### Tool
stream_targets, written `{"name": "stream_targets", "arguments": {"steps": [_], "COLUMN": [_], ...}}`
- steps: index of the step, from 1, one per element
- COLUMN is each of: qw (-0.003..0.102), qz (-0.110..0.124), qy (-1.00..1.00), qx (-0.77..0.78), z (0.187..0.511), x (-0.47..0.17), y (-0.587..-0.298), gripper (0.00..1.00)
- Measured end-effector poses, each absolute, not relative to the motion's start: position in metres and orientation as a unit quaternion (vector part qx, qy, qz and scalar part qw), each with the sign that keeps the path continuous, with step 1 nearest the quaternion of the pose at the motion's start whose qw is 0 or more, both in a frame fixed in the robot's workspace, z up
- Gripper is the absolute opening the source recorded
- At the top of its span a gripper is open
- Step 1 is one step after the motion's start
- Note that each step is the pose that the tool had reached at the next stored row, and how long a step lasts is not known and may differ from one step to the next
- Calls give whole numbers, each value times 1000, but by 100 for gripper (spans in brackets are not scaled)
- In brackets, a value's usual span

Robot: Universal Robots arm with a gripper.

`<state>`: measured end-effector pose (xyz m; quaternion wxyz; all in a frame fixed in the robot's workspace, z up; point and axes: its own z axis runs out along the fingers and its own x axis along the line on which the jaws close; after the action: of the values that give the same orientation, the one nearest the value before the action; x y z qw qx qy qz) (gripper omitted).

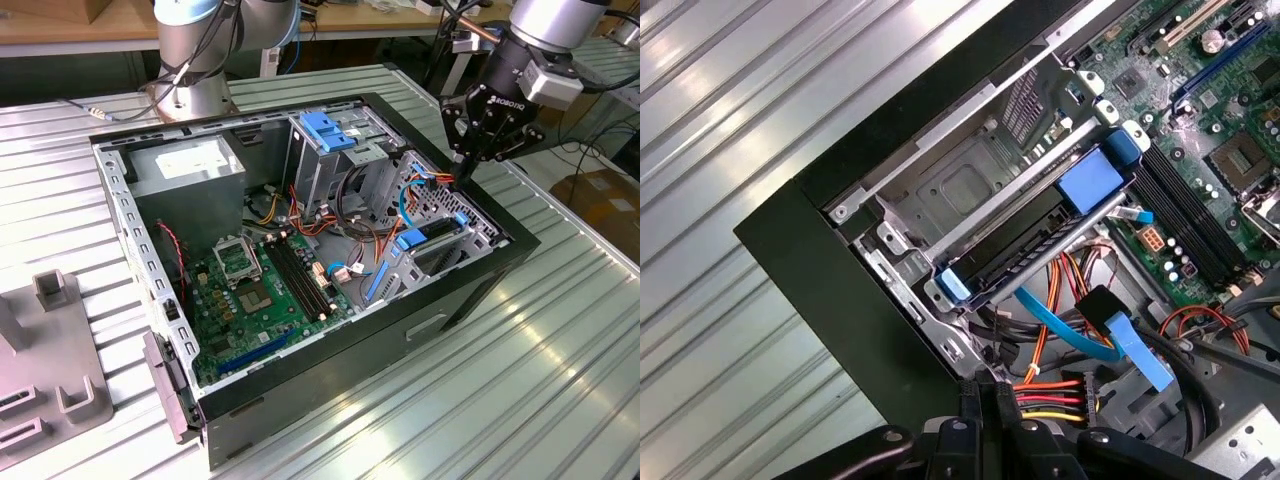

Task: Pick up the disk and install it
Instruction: 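Insert the first disk wire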

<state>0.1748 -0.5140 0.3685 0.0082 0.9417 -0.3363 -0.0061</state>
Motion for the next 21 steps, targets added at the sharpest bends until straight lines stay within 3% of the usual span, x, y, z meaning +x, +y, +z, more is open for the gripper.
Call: {"name": "stream_targets", "arguments": {"steps": [21], "qw": [8], "qz": [-7], "qy": [-413], "qx": [911], "z": [368], "x": [165], "y": [-514], "gripper": [17]}}
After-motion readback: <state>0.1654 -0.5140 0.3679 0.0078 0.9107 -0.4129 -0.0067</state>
